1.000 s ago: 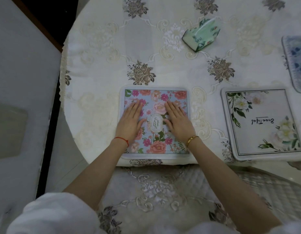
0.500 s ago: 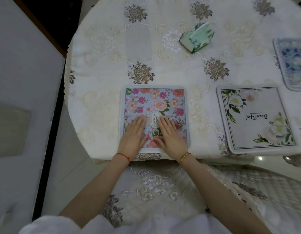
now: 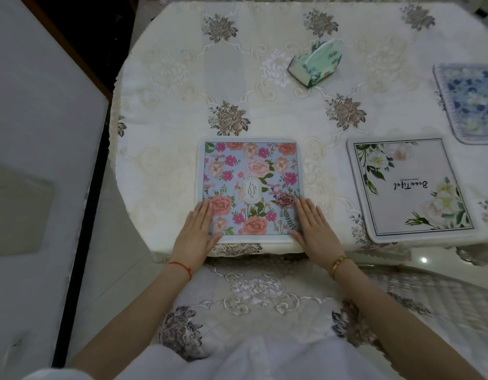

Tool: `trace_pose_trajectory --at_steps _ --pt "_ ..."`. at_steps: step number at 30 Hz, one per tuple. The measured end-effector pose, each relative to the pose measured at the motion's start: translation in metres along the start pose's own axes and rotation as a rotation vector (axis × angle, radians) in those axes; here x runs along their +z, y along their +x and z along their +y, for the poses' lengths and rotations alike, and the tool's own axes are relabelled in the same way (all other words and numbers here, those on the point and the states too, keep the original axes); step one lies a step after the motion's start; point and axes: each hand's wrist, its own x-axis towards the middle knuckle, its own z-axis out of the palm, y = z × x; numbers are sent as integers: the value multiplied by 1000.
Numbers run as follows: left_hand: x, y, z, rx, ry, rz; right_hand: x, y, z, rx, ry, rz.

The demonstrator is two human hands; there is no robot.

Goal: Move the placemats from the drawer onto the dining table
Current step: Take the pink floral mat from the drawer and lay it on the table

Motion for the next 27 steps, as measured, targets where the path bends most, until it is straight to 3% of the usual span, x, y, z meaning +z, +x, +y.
trace_pose_trajectory --at_steps 7,12,19,27 --pt "-1 32 45 50 -31 -59 7 52 -62 -146 23 -25" --pt "2 21 20 80 54 -38 8 33 -23 -154 -48 -32" --pt "-11 14 -6 49 -63 23 -9 22 7 -23 52 7" --pt "-38 146 7 69 -82 48 -50 164 -39 -110 45 95"
